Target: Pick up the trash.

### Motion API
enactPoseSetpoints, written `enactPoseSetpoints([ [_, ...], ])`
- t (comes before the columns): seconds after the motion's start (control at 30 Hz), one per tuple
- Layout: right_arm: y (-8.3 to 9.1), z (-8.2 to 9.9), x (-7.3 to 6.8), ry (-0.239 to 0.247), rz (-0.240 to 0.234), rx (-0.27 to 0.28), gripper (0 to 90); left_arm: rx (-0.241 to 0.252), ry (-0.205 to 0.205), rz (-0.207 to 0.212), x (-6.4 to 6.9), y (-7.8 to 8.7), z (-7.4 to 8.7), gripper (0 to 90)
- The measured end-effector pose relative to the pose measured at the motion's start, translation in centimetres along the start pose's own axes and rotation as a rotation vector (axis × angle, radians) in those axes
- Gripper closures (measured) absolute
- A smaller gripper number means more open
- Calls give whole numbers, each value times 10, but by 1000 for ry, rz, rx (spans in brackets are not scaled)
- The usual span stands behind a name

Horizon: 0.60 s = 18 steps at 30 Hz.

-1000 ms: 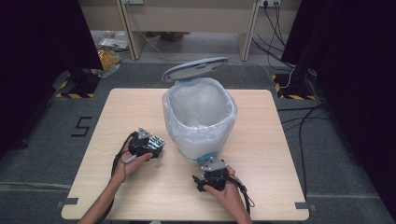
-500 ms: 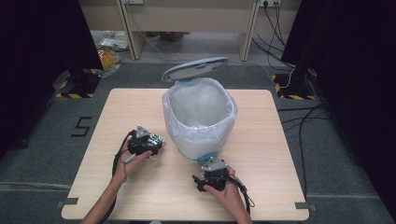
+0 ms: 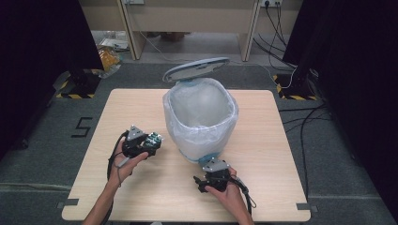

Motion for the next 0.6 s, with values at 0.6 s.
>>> enactPoseSetpoints([
  [0.6, 0, 0, 0, 7, 1, 2, 190, 110, -31, 44, 15, 39, -49, 339],
])
Point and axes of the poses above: each handheld gripper's, and its own axes: y roughly backward along the jaws, z roughly out of its underside, x roughly to its right, the point moved 9 cm from there along -y, roughly forward along the jaws, and after that the axes turned 12 degrees about x, right-handed, at the moved point
